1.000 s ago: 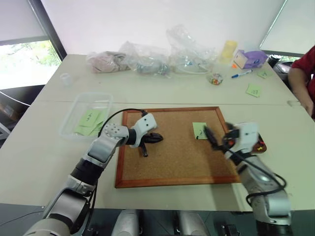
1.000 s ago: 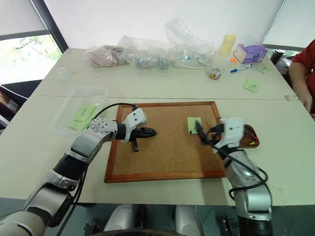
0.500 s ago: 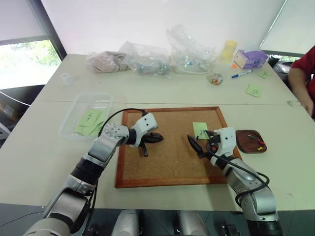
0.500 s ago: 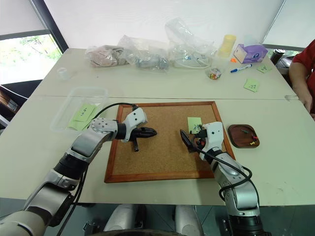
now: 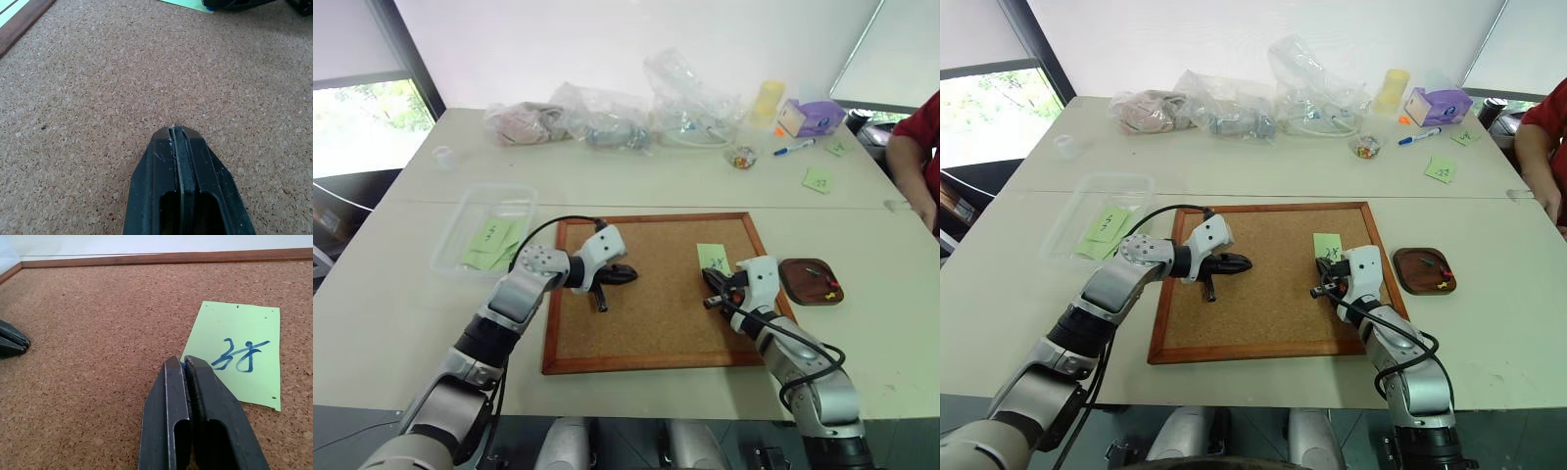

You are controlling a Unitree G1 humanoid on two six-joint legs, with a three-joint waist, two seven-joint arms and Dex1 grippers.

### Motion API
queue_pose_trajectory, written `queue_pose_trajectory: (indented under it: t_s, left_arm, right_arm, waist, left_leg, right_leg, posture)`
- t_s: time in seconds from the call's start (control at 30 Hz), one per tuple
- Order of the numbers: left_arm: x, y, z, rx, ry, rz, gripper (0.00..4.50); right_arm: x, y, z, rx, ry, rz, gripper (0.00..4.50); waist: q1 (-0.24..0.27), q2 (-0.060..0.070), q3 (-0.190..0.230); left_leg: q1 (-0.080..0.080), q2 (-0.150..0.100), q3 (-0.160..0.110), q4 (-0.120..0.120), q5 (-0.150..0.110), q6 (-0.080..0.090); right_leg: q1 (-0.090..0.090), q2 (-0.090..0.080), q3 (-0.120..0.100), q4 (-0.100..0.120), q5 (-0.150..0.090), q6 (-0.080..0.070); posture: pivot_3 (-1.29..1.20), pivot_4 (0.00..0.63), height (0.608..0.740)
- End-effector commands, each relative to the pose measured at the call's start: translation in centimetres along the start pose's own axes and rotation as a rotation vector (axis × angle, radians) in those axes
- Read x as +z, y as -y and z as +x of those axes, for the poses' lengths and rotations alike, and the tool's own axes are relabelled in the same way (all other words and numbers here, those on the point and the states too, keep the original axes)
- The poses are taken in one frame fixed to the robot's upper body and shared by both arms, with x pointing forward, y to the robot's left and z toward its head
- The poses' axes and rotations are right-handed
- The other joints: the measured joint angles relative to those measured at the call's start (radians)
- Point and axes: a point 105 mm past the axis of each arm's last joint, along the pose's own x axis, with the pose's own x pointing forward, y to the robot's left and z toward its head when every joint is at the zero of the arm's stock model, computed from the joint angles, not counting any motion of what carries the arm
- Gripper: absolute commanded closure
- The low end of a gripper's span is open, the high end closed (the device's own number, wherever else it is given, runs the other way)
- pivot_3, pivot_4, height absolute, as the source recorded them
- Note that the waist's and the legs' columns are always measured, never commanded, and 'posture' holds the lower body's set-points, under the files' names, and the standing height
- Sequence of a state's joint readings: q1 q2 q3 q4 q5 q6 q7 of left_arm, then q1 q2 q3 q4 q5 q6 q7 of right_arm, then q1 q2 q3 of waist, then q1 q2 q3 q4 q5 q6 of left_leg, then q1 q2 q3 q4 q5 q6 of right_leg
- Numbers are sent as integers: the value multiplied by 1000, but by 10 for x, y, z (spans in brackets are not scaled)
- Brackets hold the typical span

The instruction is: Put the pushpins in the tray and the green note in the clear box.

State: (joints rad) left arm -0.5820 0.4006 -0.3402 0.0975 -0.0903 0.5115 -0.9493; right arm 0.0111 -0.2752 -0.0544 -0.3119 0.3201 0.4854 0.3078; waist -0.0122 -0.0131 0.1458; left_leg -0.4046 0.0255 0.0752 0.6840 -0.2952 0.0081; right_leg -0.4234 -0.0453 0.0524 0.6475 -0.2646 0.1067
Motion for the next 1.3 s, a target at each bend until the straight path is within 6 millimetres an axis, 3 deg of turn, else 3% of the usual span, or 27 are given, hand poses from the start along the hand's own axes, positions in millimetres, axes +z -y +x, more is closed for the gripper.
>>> queue_pose_trajectory:
  t_s: [0.03, 0.23, 0.43, 0.57, 0.67, 0.7, 0.73, 0.93, 1.0, 1.13, 1.3]
  left_arm:
    - [-12, 0, 0, 12, -53, -1, 4500]
    - [-17, 0, 0, 4, -77, 3, 4500]
    - [-18, 2, 1, -8, -80, 6, 4500]
    - [1, 2, 1, -27, 25, -31, 4500]
    - [49, -8, -12, -54, 259, -196, 3515]
    - [61, -11, -17, -69, 311, -238, 2971]
    - [70, -15, -21, -71, 344, -259, 2733]
    - [106, -45, -32, -19, 467, -421, 146]
    - [104, -55, -22, 9, 432, -550, 62]
    - [114, -43, 7, -197, 389, -843, 62]
    - [115, -32, 28, -312, 336, -960, 62]
  right_arm:
    - [33, 5, -8, -40, 157, -34, 4482]
    - [55, 7, -17, -64, 254, -71, 4482]
    - [59, 9, -22, -81, 274, -81, 4482]
    - [60, 8, -23, -82, 281, -88, 4482]
    - [63, 5, -24, -76, 288, -100, 4500]
    - [63, 5, -24, -72, 288, -105, 4500]
    - [64, 4, -24, -68, 289, -107, 4500]
    - [67, 0, -23, -44, 292, -130, 4500]
    - [69, -2, -23, -29, 293, -146, 4500]
    - [75, -20, -30, 74, 277, -231, 4500]
    - [77, -34, -39, 160, 240, -311, 4500]
  waist:
    - [1, 0, 0]
    - [0, 0, 0]
    - [-1, -1, -1]
    - [-1, -1, -1]
    - [1, -2, 0]
    - [1, -2, 0]
    - [1, -2, 1]
    - [-3, -2, 1]
    - [-1, -2, 1]
    - [0, -3, 1]
    - [-6, -6, 3]
  left_leg:
    - [0, 0, 0, 0, 0, 0]
    - [-1, 0, 0, 0, 0, 0]
    - [0, 0, 0, 0, 0, 0]
    - [0, 0, 0, 0, 0, 0]
    - [-1, 0, 0, 0, 0, 0]
    - [-3, 0, -1, 1, 0, 0]
    - [-3, 0, -1, 1, 0, 0]
    - [-3, 0, -1, 1, 0, 0]
    - [-3, 0, -1, 1, 0, 0]
    - [-3, -4, -2, 1, 0, 0]
    - [-4, -8, -4, 0, 0, 0]
  right_leg:
    - [0, 0, 0, 0, 0, 0]
    - [-1, 0, 0, 0, 0, 0]
    - [0, 0, 0, 0, 0, 0]
    - [0, 0, 0, 0, 0, 0]
    - [-1, 0, 0, 0, 0, 0]
    - [-2, 0, 0, 0, 0, 0]
    - [-3, 0, -1, 0, 0, 0]
    - [-3, 1, -1, 1, 0, 0]
    - [-3, 1, -1, 1, 0, 0]
    - [-2, 0, -1, 0, 0, 1]
    - [-3, -1, -1, 0, -1, 3]
  posture:
    - [0, 150, 737]
    - [0, 150, 737]
    - [0, 150, 737]
    - [0, 150, 737]
    - [0, 150, 737]
    - [0, 150, 737]
    - [0, 150, 737]
    - [0, 150, 737]
    - [0, 150, 737]
    - [0, 150, 737]
    - [0, 150, 737]
